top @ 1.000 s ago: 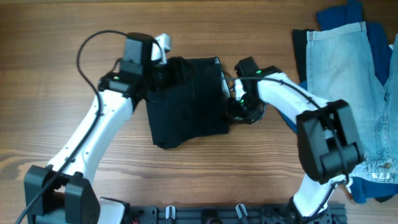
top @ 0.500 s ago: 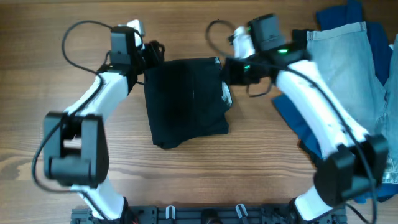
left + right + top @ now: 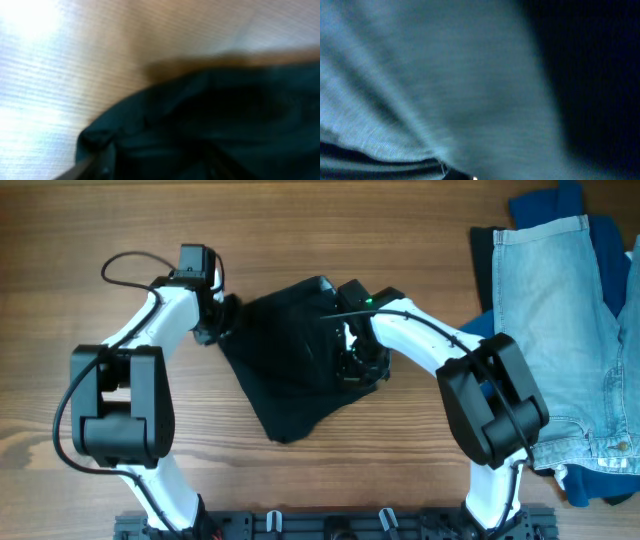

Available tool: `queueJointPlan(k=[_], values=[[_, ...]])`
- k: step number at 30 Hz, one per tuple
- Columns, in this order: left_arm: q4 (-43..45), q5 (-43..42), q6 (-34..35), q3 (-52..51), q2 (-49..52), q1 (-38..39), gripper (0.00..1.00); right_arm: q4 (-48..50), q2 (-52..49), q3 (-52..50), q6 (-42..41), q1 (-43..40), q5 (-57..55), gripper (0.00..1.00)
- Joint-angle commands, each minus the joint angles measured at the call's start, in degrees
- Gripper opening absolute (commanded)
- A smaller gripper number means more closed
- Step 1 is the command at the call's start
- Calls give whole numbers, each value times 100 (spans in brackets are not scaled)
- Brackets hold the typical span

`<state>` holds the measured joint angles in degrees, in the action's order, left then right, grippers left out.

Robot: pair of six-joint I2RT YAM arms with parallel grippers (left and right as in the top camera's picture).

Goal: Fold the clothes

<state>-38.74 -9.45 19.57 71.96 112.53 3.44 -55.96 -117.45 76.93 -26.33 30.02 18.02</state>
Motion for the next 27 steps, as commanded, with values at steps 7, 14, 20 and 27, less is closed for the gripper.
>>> queueJointPlan(k=[7, 14, 20, 27], values=[[-1906, -1971, 98, -332, 162, 105, 45, 525, 11, 1357, 577, -1270, -1668, 14], [-483, -1943, -142, 162, -977, 79, 100, -621, 769, 2476, 811, -1241, -1327, 33], [994, -1851, -592, 160, -739, 162, 100, -782, 894, 2474, 769, -1233, -1021, 34], [1025, -1853, -704, 155, 155, 424, 100, -817, 894, 2474, 667, -1220, -1003, 36]])
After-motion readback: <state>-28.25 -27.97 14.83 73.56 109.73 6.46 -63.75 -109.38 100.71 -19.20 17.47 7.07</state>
